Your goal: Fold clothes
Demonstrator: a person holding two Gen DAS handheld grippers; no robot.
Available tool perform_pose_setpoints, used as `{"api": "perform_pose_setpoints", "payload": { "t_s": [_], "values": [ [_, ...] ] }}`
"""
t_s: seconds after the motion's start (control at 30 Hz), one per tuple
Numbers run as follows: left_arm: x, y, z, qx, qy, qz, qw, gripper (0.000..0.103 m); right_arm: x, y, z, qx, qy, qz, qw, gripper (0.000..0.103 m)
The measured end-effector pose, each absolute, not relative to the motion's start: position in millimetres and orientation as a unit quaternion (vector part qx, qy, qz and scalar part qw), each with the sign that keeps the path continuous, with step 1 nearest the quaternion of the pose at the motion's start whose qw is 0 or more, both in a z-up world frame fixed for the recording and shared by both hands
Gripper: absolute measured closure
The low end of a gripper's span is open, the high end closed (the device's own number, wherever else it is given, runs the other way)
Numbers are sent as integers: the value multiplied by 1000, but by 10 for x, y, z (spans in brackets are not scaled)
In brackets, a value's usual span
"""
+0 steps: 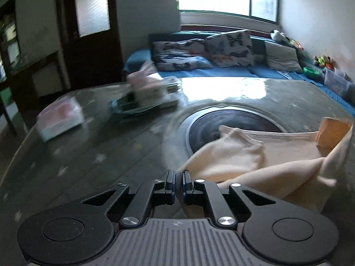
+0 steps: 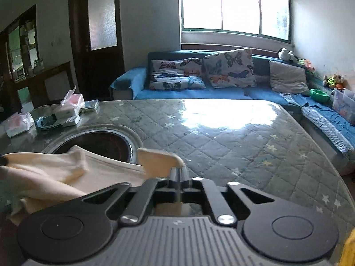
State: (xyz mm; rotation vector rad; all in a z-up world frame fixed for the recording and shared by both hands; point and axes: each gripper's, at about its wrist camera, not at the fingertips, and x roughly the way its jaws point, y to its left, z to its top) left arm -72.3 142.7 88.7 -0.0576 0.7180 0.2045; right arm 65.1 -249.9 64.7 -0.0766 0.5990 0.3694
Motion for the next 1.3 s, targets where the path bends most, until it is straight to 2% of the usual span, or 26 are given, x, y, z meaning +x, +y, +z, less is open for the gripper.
{"api": "perform_pose_setpoints", "payload": {
  "t_s": [0.1, 0.23, 0.27, 0.33, 0.43, 0.47, 0.5, 0.53, 0.63, 0.7, 0.77, 1.0, 1.07, 1.13, 1.2, 1.23, 1.3],
  "values": [
    [-912, 1561, 854, -32, 372, 112, 921, 96, 584, -2603, 632, -28, 295, 174, 939, 102],
    [-1030, 1613, 727, -15, 389, 128, 912, 87, 507, -2573, 520, -41, 314, 184, 930, 101],
    [-1055, 1626, 705, -19, 391, 127, 912, 84, 485, -2555, 503, -39, 319, 191, 927, 99],
    [-1105, 1625, 683, -12, 392, 126, 911, 71, 453, -2520, 498, -29, 323, 206, 923, 95],
    [-1150, 1587, 718, 6, 386, 127, 914, 65, 460, -2455, 509, -26, 322, 218, 921, 91],
    [-1151, 1583, 741, 8, 383, 125, 915, 63, 479, -2433, 510, -24, 322, 220, 920, 85],
    [-1150, 1585, 770, 9, 379, 123, 917, 59, 513, -2419, 510, -21, 324, 221, 919, 75],
    [-1149, 1585, 804, 10, 373, 123, 919, 56, 546, -2405, 511, -17, 326, 223, 919, 72],
    [-1112, 1597, 903, 10, 359, 114, 926, 50, 691, -2347, 488, -7, 337, 224, 914, 70],
    [-1051, 1607, 943, 7, 354, 105, 929, 48, 795, -2308, 446, 0, 348, 224, 910, 63],
    [-963, 1583, 953, 8, 356, 94, 930, 48, 899, -2262, 383, 1, 358, 221, 907, 62],
    [-510, 1369, 779, 32, 382, 46, 922, 48, 1200, -2193, 142, 29, 400, 211, 892, 61],
    [-384, 1318, 713, 41, 390, 37, 919, 45, 1253, -2194, 76, 39, 412, 211, 885, 61],
    [-290, 1278, 640, 49, 399, 22, 915, 37, 1290, -2204, 21, 49, 423, 212, 880, 61],
    [-215, 1260, 567, 60, 409, 25, 910, 37, 1291, -2205, -9, 53, 429, 219, 875, 63],
    [-185, 1257, 533, 65, 413, 27, 908, 37, 1290, -2204, -17, 54, 431, 222, 873, 65],
    [-143, 1296, 477, 58, 421, 27, 905, 38, 1256, -2192, 14, 49, 424, 226, 876, 81]
  ]
}}
